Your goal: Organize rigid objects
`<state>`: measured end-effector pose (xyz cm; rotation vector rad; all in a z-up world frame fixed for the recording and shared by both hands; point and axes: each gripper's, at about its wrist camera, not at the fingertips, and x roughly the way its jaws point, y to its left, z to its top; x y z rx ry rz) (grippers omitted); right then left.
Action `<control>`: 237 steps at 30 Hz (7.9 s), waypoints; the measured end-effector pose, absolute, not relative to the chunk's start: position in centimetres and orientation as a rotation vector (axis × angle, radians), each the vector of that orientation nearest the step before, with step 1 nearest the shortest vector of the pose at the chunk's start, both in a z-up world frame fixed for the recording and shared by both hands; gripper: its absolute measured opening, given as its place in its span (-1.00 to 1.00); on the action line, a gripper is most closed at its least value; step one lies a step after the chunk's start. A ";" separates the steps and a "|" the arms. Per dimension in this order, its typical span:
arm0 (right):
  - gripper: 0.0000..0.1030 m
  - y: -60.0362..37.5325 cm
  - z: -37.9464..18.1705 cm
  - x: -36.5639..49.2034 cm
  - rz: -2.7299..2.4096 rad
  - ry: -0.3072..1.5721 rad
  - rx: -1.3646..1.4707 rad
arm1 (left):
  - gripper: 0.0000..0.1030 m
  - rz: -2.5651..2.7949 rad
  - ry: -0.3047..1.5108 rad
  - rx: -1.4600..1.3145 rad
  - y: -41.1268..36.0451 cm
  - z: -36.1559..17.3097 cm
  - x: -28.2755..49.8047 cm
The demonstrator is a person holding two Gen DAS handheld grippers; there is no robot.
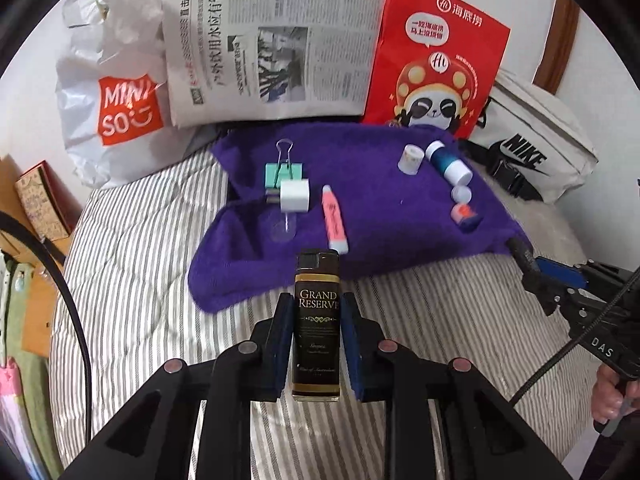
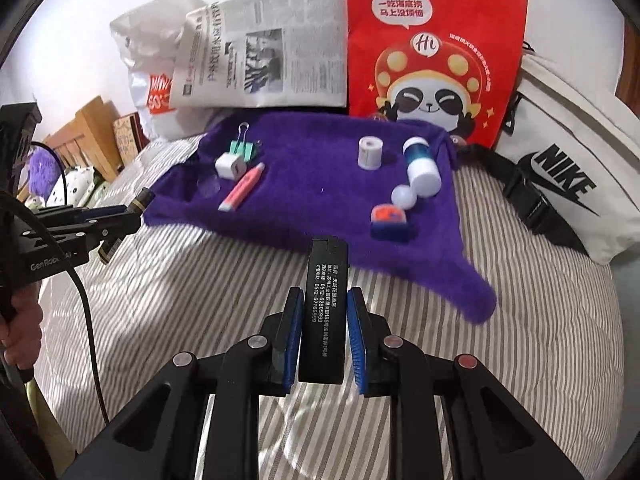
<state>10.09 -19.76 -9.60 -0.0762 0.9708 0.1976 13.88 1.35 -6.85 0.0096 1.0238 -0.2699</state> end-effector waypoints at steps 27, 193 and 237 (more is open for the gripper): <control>-0.57 -20.6 -13.9 25.2 0.115 1.082 0.020 | -0.56 -0.295 1.069 -0.001 0.9 -8.2 20.5; 1.00 -23.7 -1.1 1.1 -0.080 0.926 -0.035 | 0.91 -0.130 0.981 0.012 1.8 1.2 5.4; 1.00 -23.8 -1.1 1.1 -0.076 0.932 -0.043 | 0.91 -0.127 0.993 0.031 2.2 0.9 5.3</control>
